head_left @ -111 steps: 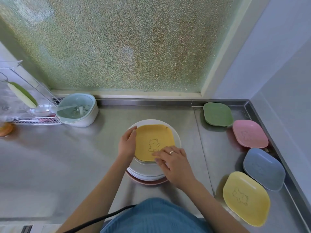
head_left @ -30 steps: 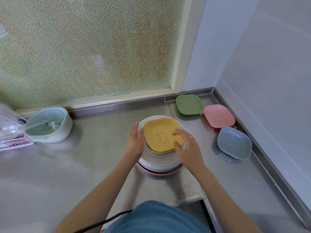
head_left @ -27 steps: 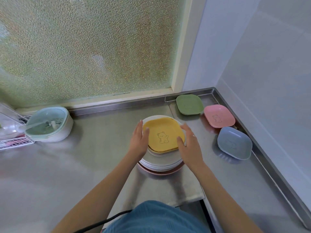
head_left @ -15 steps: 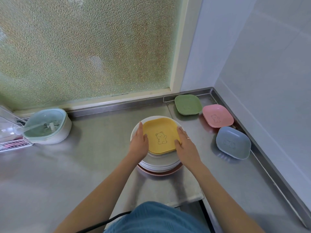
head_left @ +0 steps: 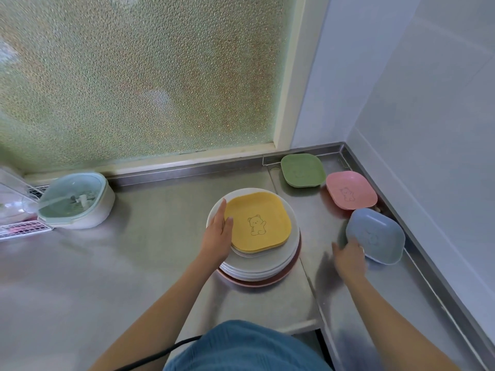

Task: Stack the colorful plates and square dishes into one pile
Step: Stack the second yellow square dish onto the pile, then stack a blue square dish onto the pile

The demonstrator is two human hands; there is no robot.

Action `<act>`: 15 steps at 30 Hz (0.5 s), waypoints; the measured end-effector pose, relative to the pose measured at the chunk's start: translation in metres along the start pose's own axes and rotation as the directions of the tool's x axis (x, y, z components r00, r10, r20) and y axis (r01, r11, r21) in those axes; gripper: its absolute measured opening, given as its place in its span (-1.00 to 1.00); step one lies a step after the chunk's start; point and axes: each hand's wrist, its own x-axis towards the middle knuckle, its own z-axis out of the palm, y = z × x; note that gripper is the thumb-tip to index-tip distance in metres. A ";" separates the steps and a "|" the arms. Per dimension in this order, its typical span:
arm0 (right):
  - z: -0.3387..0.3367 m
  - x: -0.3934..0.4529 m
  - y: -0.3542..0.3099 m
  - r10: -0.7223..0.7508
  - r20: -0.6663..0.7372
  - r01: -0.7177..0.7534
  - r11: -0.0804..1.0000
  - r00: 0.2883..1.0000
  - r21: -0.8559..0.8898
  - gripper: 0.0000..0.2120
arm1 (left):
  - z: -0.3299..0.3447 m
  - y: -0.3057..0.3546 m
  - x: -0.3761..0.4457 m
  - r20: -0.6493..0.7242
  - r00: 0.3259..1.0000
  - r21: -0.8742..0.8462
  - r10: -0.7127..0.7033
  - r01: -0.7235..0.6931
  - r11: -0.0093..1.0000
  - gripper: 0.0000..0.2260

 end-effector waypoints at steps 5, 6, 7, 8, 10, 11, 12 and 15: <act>0.014 -0.015 0.008 -0.023 -0.011 0.023 0.998 1.000 -0.059 -0.82 | 0.000 0.004 -0.003 -0.007 1.000 -0.016 -0.003 0.003 1.000 -0.57; 0.017 -0.016 0.007 -0.050 0.004 0.050 0.997 0.999 -0.057 -0.83 | 0.000 0.004 -0.003 -0.015 1.000 -0.017 -0.008 0.008 1.000 -0.57; 0.019 -0.018 0.007 -0.074 0.001 0.074 0.996 0.997 -0.047 -0.84 | 0.001 0.003 -0.003 -0.024 1.000 -0.014 -0.013 0.013 1.000 -0.57; 0.020 -0.021 0.004 -0.084 -0.033 0.084 0.996 0.996 -0.019 -0.86 | 0.001 0.002 -0.003 -0.031 0.999 -0.007 -0.017 0.017 1.000 -0.57; 0.020 -0.028 -0.005 -0.088 -0.142 0.098 0.993 0.986 0.063 -0.85 | 0.002 0.001 -0.002 -0.037 0.999 0.007 -0.018 0.019 1.000 -0.58; 0.020 -0.030 -0.010 -0.109 -0.183 0.127 0.987 0.977 0.094 -0.83 | 0.002 0.001 -0.001 -0.039 0.999 0.010 -0.017 0.017 1.000 -0.58; 0.019 -0.033 -0.016 -0.140 -0.212 0.167 0.979 0.967 0.118 -0.83 | 0.002 0.001 -0.001 -0.041 0.999 0.011 -0.015 0.016 1.000 -0.59; 0.014 -0.044 -0.036 -0.251 -0.317 0.322 0.926 0.914 0.195 -0.89 | 0.002 0.000 -0.001 -0.046 0.999 0.004 -0.006 0.006 1.000 -0.59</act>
